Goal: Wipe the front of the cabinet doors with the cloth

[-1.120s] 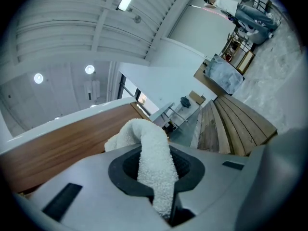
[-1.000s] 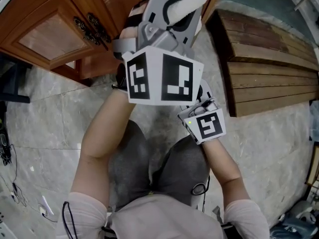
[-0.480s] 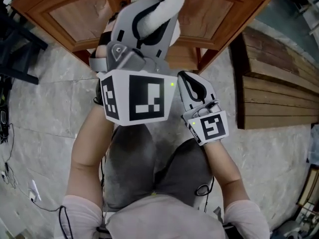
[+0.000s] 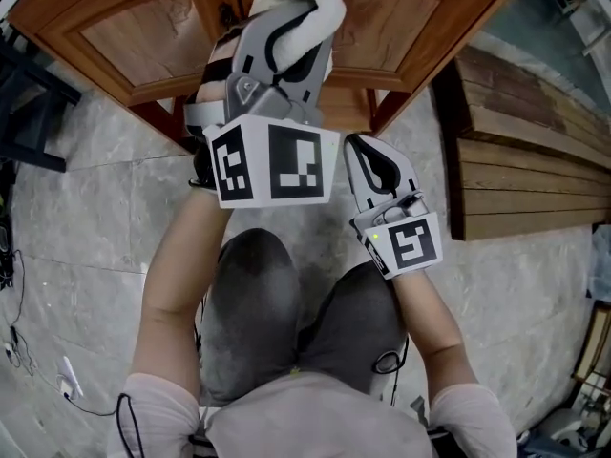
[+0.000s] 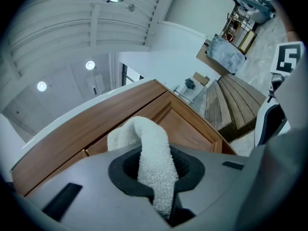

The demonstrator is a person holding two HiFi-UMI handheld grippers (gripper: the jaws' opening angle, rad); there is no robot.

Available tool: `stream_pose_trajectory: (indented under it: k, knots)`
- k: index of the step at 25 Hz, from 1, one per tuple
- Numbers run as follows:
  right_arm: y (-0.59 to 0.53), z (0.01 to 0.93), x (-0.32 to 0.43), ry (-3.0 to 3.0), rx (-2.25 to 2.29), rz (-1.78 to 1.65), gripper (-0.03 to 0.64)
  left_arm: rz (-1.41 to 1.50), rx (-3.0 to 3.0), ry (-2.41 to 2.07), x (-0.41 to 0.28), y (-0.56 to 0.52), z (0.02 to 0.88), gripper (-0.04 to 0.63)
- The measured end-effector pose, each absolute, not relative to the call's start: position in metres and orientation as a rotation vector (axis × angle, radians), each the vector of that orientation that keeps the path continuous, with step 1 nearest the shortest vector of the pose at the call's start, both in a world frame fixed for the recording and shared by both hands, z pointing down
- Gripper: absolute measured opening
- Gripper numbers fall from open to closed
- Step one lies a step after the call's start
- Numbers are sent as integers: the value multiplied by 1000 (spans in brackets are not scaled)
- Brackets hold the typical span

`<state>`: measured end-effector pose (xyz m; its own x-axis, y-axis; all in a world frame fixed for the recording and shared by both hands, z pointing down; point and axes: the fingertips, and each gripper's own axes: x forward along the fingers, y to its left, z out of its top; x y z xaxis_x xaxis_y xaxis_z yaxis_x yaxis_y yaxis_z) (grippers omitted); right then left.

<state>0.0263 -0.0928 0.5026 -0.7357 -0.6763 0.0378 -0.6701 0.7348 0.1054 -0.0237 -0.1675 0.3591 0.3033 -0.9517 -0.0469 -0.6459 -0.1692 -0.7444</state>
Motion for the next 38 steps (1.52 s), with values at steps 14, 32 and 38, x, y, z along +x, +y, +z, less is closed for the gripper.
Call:
stream_pose_trajectory:
  k: [14, 32, 38]
  knots:
    - [-106, 513, 73, -2800, 1187, -118, 38, -546, -2003, 1367, 32, -192, 381, 72]
    - [-110, 527, 118, -2774, 1261, -92, 38, -496, -2044, 1266, 108, -210, 388, 72]
    - [-112, 529, 132, -2754, 1300, -88, 38, -467, -2065, 1214, 133, -210, 389, 72]
